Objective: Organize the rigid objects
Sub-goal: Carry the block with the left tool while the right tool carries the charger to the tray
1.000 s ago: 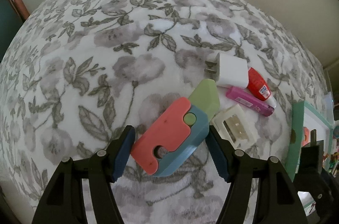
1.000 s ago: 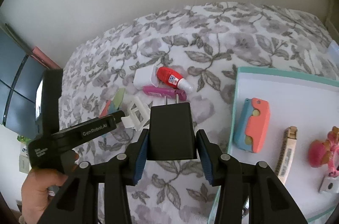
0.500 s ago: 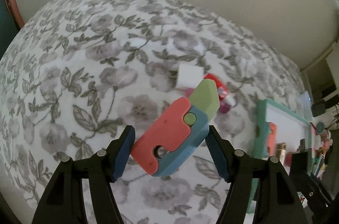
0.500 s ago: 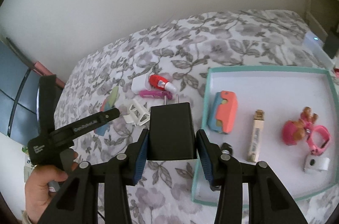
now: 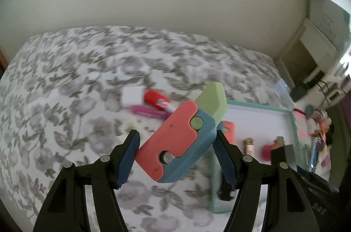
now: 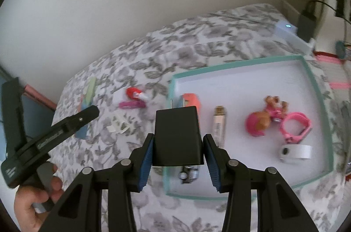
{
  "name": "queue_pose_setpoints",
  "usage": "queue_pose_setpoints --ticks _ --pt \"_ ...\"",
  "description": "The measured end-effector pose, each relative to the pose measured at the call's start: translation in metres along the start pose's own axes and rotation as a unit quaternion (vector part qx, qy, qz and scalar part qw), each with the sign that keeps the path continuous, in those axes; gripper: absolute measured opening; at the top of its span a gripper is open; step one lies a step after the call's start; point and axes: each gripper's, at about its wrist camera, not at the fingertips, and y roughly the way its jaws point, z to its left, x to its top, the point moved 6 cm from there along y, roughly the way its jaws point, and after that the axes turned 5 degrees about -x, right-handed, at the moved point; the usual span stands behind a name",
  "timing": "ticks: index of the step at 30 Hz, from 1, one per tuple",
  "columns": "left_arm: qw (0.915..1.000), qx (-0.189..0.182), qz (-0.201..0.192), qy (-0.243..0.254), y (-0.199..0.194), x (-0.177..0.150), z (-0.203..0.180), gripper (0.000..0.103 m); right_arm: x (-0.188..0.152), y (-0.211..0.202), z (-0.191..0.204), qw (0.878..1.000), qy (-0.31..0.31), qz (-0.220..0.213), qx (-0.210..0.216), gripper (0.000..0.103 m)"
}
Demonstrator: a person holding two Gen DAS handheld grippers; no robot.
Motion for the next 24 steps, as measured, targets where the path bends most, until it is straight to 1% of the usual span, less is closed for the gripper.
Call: queue_pose_setpoints --ticks 4,7,10,16,24 --pt "0.9992 -0.029 0.008 0.028 0.003 -0.004 -0.035 0.07 0.005 -0.003 -0.02 1.0 0.02 -0.004 -0.013 0.047" --pt "0.9973 -0.041 0.022 0.056 0.01 -0.013 -0.063 0.07 0.006 -0.002 -0.037 0.999 0.032 -0.001 -0.03 0.047" --pt "0.9951 -0.048 0.039 0.078 0.019 -0.023 -0.082 0.07 0.006 0.0 -0.054 0.998 0.047 0.004 -0.047 0.047" --pt "0.9905 -0.05 0.069 0.107 0.036 -0.042 -0.109 0.07 0.007 0.001 -0.085 0.995 0.077 0.006 -0.067 0.047" --pt "0.9854 -0.045 0.099 0.131 0.056 -0.062 -0.129 0.07 0.008 -0.001 -0.107 0.992 0.096 0.008 -0.084 0.047"
